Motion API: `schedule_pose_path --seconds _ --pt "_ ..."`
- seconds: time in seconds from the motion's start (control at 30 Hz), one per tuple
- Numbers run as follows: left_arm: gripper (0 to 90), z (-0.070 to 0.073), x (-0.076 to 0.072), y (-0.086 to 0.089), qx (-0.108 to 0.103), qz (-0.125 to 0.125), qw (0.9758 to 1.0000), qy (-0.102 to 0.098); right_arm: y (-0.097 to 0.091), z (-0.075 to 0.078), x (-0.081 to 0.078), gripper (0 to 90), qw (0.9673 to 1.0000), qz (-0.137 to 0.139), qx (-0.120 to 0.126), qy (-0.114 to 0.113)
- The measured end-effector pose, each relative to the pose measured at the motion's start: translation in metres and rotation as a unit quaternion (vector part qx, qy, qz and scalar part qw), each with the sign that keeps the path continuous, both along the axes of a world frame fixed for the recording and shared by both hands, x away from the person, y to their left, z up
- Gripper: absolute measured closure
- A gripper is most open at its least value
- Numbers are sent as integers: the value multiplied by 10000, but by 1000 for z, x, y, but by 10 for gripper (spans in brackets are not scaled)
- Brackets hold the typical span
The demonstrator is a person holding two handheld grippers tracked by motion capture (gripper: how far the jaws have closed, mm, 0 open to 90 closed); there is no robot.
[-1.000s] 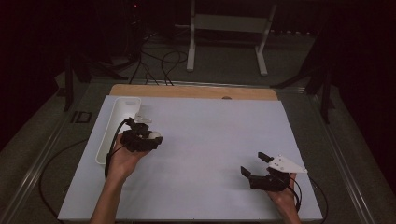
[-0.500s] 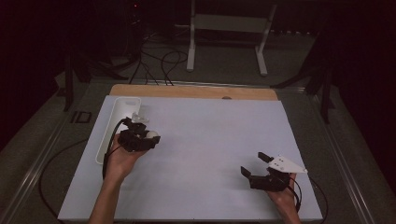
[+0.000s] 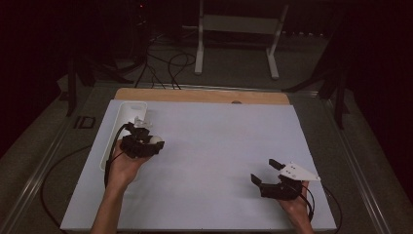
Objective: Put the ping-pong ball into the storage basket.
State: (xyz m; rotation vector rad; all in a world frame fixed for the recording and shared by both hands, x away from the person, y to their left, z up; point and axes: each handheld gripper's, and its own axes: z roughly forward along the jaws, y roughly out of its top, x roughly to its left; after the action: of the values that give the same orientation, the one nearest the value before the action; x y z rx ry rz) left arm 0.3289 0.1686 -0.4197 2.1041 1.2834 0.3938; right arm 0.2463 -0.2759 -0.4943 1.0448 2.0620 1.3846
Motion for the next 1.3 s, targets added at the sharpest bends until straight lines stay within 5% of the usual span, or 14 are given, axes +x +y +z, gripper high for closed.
schedule_pose_path --seconds 1.3 --pt "513 1 1 16 -36 184 9998 -12 0 0 0 94 10000 -11 58 22"
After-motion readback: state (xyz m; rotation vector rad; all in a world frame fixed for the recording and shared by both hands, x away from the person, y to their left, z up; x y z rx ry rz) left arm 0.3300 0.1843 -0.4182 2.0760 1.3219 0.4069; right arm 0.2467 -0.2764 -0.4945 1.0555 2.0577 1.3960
